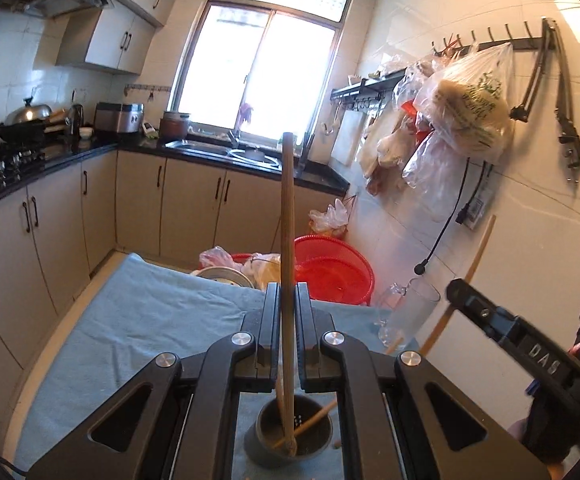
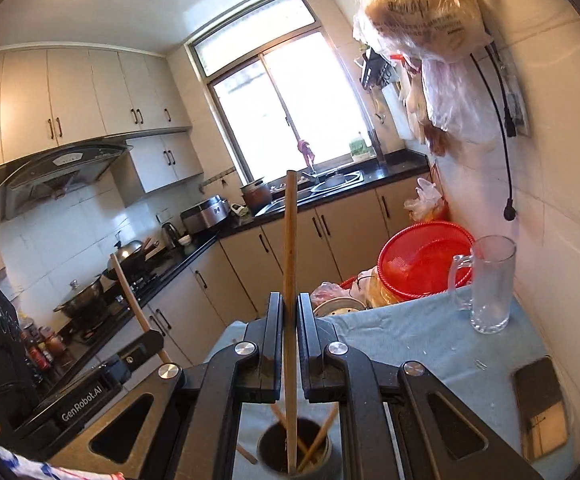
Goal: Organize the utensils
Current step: 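Raise both chopsticks upright and insert them into the black holder cup, then open both grippers and withdraw from the holder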
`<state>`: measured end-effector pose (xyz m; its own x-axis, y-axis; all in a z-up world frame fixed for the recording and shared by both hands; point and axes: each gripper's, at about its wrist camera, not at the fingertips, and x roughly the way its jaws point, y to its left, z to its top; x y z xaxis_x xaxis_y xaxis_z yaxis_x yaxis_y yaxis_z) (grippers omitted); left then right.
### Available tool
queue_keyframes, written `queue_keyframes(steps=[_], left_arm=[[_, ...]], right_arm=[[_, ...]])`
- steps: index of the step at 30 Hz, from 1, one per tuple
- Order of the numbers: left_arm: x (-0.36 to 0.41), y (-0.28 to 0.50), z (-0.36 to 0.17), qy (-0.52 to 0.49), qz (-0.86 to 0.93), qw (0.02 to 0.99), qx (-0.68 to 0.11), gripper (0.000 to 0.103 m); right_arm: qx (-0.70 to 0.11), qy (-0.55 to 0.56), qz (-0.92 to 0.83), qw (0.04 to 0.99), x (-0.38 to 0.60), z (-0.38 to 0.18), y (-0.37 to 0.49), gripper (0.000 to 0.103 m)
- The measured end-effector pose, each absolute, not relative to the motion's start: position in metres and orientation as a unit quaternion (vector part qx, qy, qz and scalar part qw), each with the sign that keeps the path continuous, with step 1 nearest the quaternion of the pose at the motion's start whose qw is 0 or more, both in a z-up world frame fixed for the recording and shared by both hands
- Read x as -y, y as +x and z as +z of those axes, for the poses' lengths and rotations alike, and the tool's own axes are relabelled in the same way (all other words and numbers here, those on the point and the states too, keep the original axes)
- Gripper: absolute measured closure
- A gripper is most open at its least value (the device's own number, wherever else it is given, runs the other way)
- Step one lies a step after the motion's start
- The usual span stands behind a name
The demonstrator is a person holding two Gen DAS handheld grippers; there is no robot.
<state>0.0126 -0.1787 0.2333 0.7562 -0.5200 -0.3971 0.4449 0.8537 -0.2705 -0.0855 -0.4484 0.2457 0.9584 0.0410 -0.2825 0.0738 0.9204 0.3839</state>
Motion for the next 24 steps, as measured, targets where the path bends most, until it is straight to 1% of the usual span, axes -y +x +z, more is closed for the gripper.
queue_keyframes(steps=[6, 12, 20, 21, 23, 24], left_arm=[[0.203, 0.040, 0.201, -0.065, -0.256, 0.928, -0.261, 0.097], [0.206, 0.043, 0.175, -0.051, -0.245, 0.925, -0.286, 0.097], [0.198, 0.033, 0.171, -0.052, -0.237, 0.924, -0.296, 0.097], [0.196, 0.031, 0.172, -0.053, -0.237, 0.924, -0.295, 0.097], [0.192, 0.027, 0.175, -0.055, -0.236, 0.925, -0.294, 0.095], [0.189, 0.024, 0.177, -0.056, -0.233, 0.926, -0.293, 0.092]], right_arm=[[-0.170, 0.198, -0.020, 0.965, 0.448, 0.213, -0.057, 0.096], [-0.198, 0.183, -0.023, 0.963, 0.451, 0.191, -0.052, 0.096], [-0.220, 0.182, -0.027, 0.958, 0.450, 0.176, -0.053, 0.095], [-0.221, 0.182, -0.025, 0.958, 0.450, 0.176, -0.053, 0.094], [-0.224, 0.184, -0.021, 0.957, 0.449, 0.177, -0.054, 0.085], [-0.223, 0.186, -0.019, 0.957, 0.448, 0.179, -0.055, 0.074]])
